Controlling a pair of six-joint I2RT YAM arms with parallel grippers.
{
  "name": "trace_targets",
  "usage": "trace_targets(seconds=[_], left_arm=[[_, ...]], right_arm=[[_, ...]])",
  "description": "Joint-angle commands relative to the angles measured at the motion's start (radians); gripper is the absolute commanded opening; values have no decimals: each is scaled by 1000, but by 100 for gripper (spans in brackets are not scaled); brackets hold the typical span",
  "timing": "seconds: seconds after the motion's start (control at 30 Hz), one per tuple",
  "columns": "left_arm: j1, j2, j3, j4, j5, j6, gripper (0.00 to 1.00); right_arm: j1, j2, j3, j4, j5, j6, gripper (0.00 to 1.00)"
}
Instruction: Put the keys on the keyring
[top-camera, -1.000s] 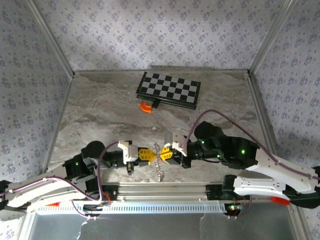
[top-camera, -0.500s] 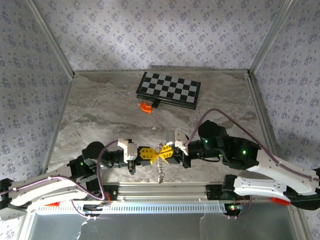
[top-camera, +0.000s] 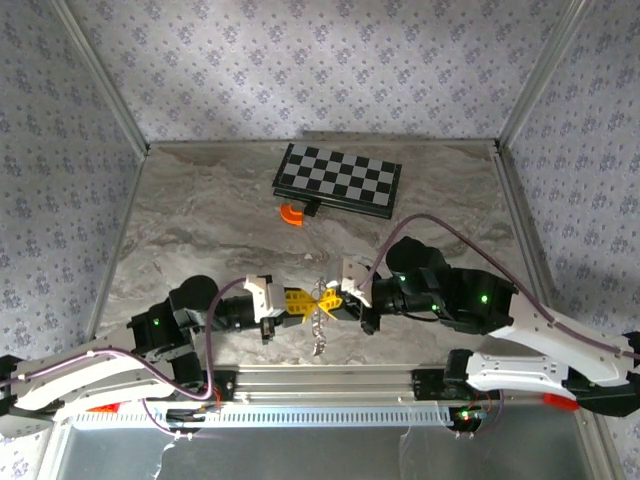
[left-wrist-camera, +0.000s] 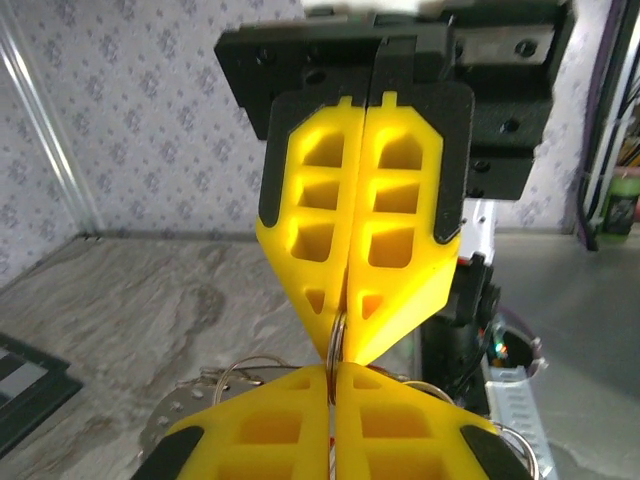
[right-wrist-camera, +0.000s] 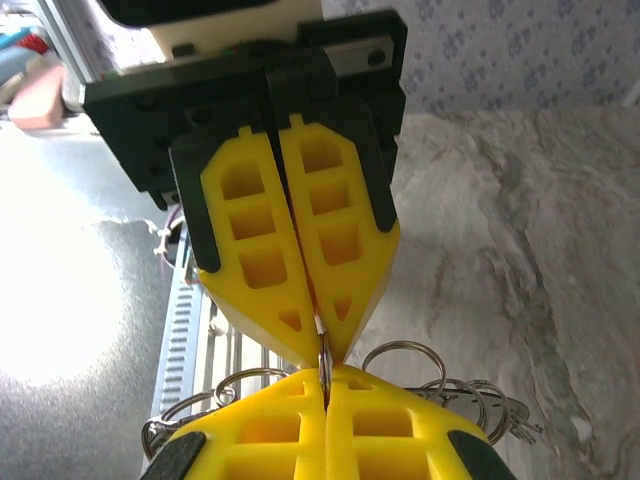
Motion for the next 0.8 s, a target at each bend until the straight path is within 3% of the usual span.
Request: trace_targets(seconds=[0.0, 0.27, 0.4, 0.57, 0.77], left_arm=[[-3, 23, 73, -146, -61, 76, 7], [-2, 60, 85, -131, -29, 88, 11], [-2, 62, 83, -110, -11, 77, 0], [-2, 12, 62, -65, 0, 41, 0], [-2, -86, 2, 65, 64, -17, 0]], right_arm=[[3, 23, 80, -94, 19, -47, 0], [31, 82, 116, -134, 31, -71, 0], [39, 90, 120, -140, 41, -76, 0], [54, 71, 115, -122, 30, -56, 0], [60, -34, 9, 70, -14, 16, 17]])
